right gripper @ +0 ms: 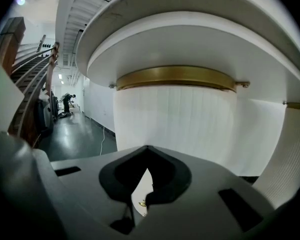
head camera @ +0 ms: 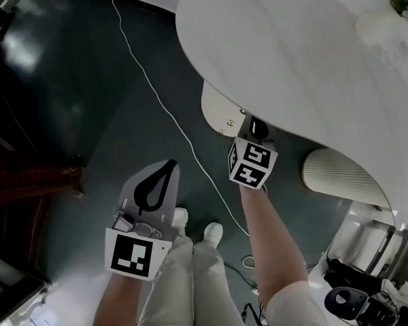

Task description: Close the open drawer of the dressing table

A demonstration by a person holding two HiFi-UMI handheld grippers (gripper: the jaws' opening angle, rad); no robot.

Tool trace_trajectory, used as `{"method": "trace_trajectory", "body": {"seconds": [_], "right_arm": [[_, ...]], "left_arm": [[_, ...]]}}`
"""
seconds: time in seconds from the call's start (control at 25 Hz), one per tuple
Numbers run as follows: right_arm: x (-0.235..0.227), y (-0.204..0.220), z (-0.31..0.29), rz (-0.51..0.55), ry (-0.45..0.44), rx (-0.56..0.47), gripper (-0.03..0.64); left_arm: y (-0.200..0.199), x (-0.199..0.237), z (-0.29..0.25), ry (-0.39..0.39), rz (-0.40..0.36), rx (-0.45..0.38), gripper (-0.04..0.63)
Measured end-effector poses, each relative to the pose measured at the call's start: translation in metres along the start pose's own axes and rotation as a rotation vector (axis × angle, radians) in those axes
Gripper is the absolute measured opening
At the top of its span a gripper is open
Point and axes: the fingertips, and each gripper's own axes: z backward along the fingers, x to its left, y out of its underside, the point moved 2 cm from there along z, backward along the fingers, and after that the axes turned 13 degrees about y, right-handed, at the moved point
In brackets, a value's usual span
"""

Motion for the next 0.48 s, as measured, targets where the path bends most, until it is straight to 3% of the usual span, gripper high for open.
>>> {"method": "trace_trajectory", "body": {"seconds": [0.16, 0.48], "right_arm": [[-0.003, 0.003, 0.001, -0.052, -0.016, 0.060, -0.003], [-0.014, 0.012, 0.036, -0.008, -0.071, 0.075, -0.003]], "left_arm": [[0.000, -0.006, 0.004, -0.001, -0.002, -0.012, 0.017], [-0.003, -0.028, 0.014, 0.020, -0.011, -0.020, 0.017]]}}
